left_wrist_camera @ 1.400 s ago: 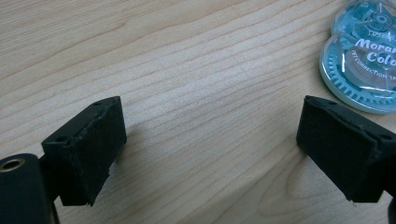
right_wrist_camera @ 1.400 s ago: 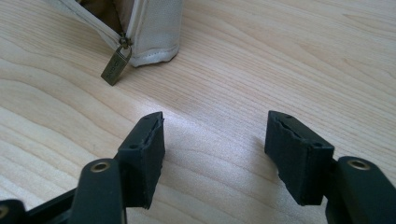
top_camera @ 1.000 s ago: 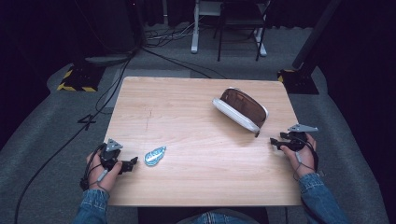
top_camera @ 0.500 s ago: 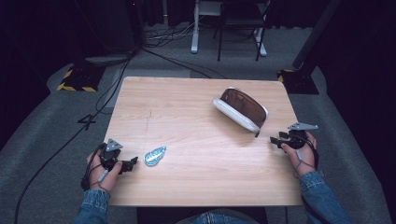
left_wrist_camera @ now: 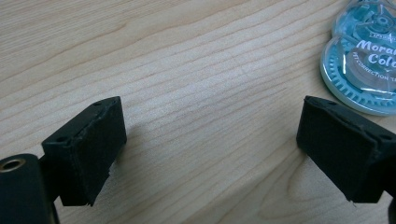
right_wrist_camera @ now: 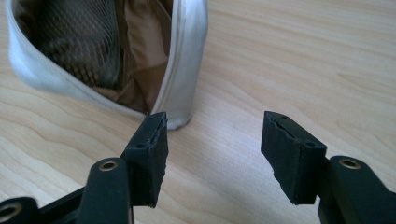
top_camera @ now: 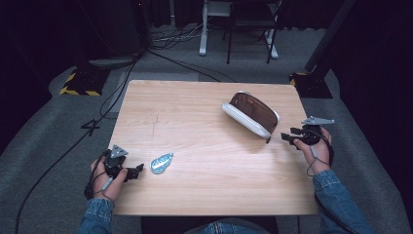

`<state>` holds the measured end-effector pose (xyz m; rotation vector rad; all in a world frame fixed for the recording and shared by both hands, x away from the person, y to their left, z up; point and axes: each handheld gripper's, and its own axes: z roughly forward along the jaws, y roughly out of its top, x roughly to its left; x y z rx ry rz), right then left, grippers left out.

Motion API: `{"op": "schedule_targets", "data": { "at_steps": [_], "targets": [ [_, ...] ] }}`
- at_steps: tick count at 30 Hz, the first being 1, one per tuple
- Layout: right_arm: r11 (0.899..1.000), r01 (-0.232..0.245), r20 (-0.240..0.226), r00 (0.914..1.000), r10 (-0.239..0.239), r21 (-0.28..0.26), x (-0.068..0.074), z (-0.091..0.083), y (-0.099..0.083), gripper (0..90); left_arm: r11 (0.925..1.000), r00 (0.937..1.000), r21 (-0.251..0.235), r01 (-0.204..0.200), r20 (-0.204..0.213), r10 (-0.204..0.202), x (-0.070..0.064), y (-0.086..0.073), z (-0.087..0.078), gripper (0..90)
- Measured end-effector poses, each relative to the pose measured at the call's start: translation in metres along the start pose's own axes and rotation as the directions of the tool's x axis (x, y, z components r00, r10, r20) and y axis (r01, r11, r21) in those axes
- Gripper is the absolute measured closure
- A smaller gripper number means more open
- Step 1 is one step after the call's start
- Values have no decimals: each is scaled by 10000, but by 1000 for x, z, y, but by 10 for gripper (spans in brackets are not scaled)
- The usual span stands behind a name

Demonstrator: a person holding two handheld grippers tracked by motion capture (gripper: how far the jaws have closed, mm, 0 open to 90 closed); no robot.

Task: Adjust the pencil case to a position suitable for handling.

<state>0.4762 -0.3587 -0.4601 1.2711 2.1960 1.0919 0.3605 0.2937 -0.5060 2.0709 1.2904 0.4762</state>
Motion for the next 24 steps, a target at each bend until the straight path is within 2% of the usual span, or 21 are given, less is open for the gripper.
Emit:
{"op": "schedule_targets", "data": {
  "at_steps": [9, 15, 24],
  "targets": [
    [9998, -58, -164, 9998, 55, -188, -2, 0, 19, 384, 10000, 10000, 11, -7, -5, 7, 0, 0, 0, 86],
    [9995, -32, -442, 9990, 18, -318, 0, 4, 33, 350, 10000, 10000, 25, -10, 15, 9, 0, 0, 0, 86],
    [9996, 49, -579, 9983, -65, -280, 2, 15, 45, 316, 10000, 10000, 12, -8, 0, 8, 0, 0, 0, 86]
  ]
}}
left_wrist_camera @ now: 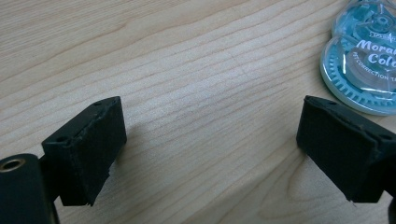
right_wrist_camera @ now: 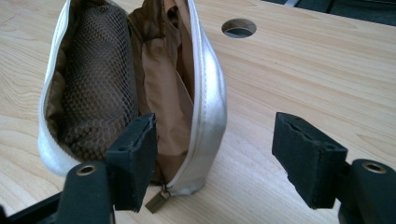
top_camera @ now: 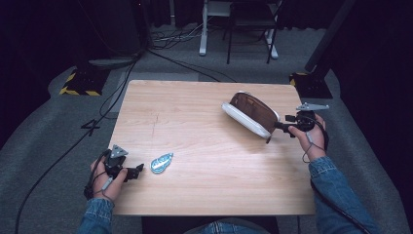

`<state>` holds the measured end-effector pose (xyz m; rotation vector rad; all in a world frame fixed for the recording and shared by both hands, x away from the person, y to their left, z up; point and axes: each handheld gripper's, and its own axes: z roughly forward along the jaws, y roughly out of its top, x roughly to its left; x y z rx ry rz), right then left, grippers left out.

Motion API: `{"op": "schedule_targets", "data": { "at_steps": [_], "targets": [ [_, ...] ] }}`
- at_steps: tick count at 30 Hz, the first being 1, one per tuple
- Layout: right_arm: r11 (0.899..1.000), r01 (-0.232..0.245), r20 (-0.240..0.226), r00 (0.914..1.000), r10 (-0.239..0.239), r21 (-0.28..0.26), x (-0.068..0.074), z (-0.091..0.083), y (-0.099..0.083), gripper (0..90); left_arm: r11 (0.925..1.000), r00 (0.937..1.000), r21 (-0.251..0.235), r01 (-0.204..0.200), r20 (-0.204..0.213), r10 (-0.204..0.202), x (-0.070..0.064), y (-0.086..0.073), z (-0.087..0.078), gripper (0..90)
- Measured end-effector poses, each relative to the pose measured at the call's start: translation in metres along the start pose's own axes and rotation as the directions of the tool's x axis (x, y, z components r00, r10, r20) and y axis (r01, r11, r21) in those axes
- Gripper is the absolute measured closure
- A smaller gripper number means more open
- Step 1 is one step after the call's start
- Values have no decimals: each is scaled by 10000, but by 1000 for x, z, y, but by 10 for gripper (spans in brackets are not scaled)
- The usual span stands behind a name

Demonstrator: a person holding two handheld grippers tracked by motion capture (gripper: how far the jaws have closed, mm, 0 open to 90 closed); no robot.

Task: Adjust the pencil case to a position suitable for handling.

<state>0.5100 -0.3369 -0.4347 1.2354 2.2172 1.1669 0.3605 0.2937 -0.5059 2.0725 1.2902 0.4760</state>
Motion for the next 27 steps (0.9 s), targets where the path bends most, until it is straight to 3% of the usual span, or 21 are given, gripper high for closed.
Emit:
{"op": "schedule_targets", "data": {
  "at_steps": [11, 16, 20, 27],
  "targets": [
    [9997, 186, -135, 9997, -184, 158, 0, 22, 11, 306, 10000, 10000, -2, 2, 0, -2, 0, 0, 0, 86],
    [9996, 66, -262, 9996, -59, 278, 0, 34, 12, 315, 10000, 10000, -1, 3, 0, -3, 0, 0, 0, 86],
    [9993, -164, -455, 9988, 179, 325, -1, 43, 10, 342, 10000, 10000, -3, -5, 0, 5, 0, 0, 0, 86],
    [9982, 70, -576, 9983, -36, 596, 1, 57, 9, 409, 10000, 10000, -2, 1, 0, -1, 0, 0, 0, 86]
  ]
}}
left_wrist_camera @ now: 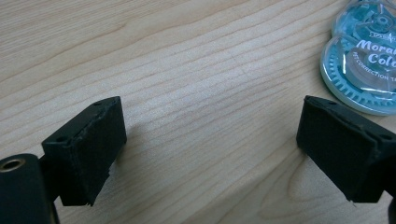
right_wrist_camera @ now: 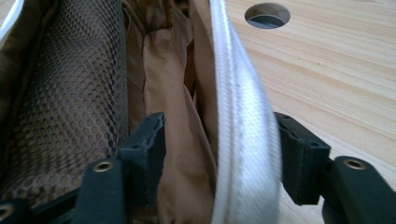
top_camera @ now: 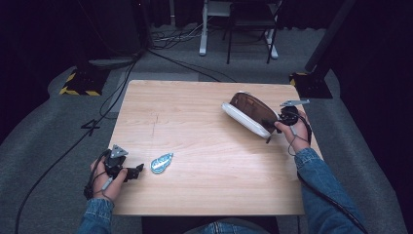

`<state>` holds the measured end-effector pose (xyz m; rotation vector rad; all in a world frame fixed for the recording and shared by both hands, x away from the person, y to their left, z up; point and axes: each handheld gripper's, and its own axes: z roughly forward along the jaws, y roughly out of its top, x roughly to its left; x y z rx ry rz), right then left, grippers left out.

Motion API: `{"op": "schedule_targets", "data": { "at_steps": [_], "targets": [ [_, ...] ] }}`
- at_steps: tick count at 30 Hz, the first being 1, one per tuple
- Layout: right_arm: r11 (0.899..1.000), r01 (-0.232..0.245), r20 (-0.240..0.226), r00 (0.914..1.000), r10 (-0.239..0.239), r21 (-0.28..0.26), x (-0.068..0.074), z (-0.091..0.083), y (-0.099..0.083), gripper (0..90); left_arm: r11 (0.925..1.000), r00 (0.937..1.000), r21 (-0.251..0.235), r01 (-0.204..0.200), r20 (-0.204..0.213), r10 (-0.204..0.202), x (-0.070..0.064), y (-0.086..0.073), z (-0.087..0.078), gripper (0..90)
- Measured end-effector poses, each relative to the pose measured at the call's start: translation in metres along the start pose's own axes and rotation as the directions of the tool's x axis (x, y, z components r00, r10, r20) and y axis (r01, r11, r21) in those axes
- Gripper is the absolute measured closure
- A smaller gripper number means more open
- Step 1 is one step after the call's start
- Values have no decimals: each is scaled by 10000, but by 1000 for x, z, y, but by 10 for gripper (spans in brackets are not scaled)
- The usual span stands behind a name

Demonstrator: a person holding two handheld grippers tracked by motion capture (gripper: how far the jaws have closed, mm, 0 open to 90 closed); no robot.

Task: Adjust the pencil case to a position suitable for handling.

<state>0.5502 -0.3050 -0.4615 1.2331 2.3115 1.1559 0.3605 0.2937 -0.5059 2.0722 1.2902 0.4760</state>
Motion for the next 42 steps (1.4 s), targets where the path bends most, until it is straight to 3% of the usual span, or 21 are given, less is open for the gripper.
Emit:
{"op": "schedule_targets", "data": {
  "at_steps": [4, 13, 21, 36, 42],
  "targets": [
    [9997, 227, 28, 9997, -227, 67, 2, 5, 2, 461, 10000, 10000, 2, -7, -5, 7, 0, 0, 0, 86],
    [9988, 485, -20, 9988, -485, 54, 3, 9, 7, 672, 10000, 10000, -8, -7, -3, 7, 0, 0, 0, 86],
    [9993, 272, -304, 9992, -264, 252, 0, 9, 7, 844, 10000, 10000, -4, -12, -8, 12, 0, 0, 0, 87],
    [9999, 70, -395, 9992, -66, 111, 4, 4, 8, 871, 10000, 10000, -5, -12, -7, 12, 0, 0, 0, 87],
    [9997, 229, -453, 9987, -226, 68, 7, -5, 11, 872, 10000, 10000, 3, -41, 17, 41, 0, 0, 0, 87]
  ]
}}
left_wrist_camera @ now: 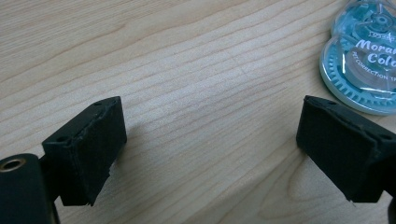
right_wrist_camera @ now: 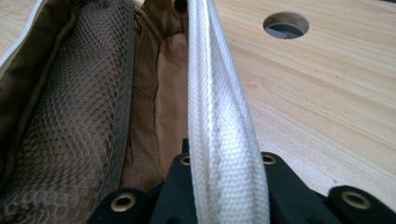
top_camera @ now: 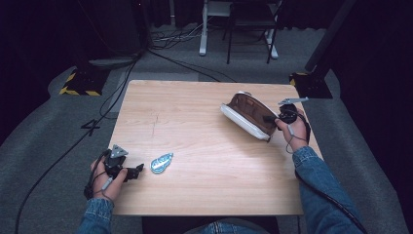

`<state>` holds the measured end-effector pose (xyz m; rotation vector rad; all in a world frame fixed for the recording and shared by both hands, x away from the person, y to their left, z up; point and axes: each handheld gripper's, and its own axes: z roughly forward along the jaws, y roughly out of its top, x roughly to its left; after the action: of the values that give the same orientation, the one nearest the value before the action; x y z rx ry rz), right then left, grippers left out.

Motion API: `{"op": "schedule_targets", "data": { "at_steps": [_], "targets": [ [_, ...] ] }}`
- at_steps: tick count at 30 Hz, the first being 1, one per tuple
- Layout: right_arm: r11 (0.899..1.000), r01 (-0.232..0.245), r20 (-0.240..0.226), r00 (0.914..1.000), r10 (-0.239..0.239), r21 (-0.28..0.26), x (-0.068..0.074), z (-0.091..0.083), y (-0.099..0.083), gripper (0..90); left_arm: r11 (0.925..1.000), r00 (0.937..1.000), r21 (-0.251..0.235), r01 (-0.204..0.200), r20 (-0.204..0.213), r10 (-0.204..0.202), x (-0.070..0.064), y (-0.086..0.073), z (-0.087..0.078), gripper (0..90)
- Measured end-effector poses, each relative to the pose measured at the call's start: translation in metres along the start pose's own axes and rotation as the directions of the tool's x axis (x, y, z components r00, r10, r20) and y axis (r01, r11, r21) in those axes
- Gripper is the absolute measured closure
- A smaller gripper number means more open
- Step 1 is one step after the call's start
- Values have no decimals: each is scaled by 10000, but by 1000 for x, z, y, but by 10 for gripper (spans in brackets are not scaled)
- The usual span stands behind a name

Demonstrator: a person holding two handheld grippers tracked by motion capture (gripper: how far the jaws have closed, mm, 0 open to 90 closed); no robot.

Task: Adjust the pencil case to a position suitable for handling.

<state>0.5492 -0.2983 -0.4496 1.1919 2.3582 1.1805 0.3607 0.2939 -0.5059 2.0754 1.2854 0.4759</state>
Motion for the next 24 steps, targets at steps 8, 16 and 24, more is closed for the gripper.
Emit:
{"op": "schedule_targets", "data": {
  "at_steps": [8, 16, 24],
  "targets": [
    [9994, 261, -246, 9993, -266, -237, 10, -22, 5, 873, 10000, 10000, 10, -15, 6, 15, 0, 0, 0, 87],
    [9982, 539, -644, 9964, -554, -245, 30, -44, 8, 873, 10000, 10000, -2, -12, 21, 12, 0, 0, 0, 87],
    [9961, 838, -1073, 9905, -864, -282, 57, -63, 7, 872, 9999, 9999, 24, -117, 64, 117, 2, 2, 1, 84]
  ]
}}
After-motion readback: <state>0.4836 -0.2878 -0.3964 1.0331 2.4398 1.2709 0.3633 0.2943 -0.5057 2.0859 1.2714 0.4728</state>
